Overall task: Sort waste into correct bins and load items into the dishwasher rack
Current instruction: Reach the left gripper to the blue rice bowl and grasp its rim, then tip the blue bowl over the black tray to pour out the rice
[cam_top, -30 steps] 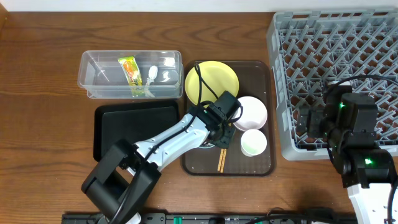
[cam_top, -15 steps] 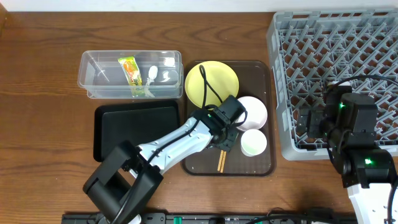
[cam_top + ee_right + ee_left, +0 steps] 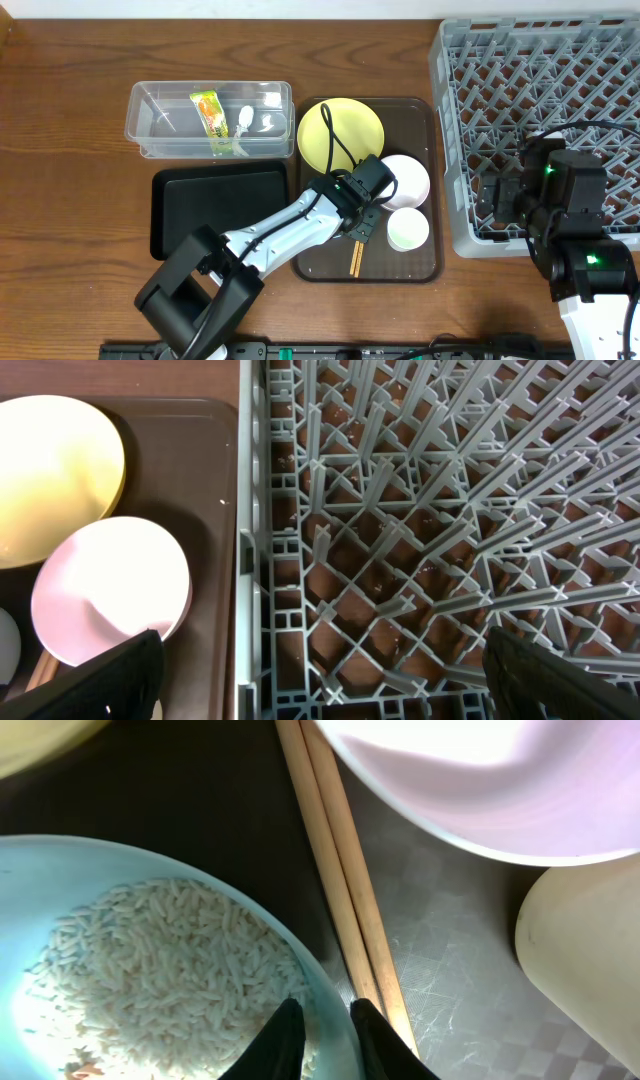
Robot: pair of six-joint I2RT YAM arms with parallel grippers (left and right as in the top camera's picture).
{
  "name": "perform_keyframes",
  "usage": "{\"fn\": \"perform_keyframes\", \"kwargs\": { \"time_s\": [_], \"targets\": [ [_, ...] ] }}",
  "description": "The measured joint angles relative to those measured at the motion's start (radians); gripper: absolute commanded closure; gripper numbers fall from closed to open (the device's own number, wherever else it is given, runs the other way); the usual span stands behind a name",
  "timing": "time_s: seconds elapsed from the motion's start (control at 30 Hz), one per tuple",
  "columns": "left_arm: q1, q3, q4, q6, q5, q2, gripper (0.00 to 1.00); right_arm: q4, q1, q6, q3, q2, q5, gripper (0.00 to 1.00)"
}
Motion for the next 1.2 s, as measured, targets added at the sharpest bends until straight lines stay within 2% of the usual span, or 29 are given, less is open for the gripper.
{"fn": "perform_keyframes", "kwargs": {
  "time_s": [0.07,0.23,0.47,0.57,0.83,1.03,1.2],
  "targets": [
    [0.000,-0.002,0.000,0.000,0.000,0.005,0.81,0.000,0.000,0.000,0.000,0.000,0.000,0.01],
    [0.000,-0.005,0.000,-0.002,-0.009,0.008,0.94,0.000,0.000,0.000,0.000,0.000,0.000,0.01],
    [-0.003,-0.005,-0.007,0.001,-0.031,-0.002,0.94,0.000,0.000,0.000,0.000,0.000,0.000,0.01],
    [-0.003,0.004,-0.056,0.002,-0.034,-0.024,0.94,0.000,0.000,0.000,0.000,0.000,0.000,0.01],
    [0.021,0.014,-0.169,0.001,-0.014,-0.173,0.94,0.000,0.000,0.000,0.000,0.000,0.000,0.01],
    [0.172,0.016,-0.245,0.004,0.047,-0.320,0.94,0.000,0.000,0.000,0.000,0.000,0.000,0.01],
    [0.395,0.011,-0.260,0.080,0.288,-0.344,0.94,0.000,0.000,0.000,0.000,0.000,0.000,0.01]
  ]
}}
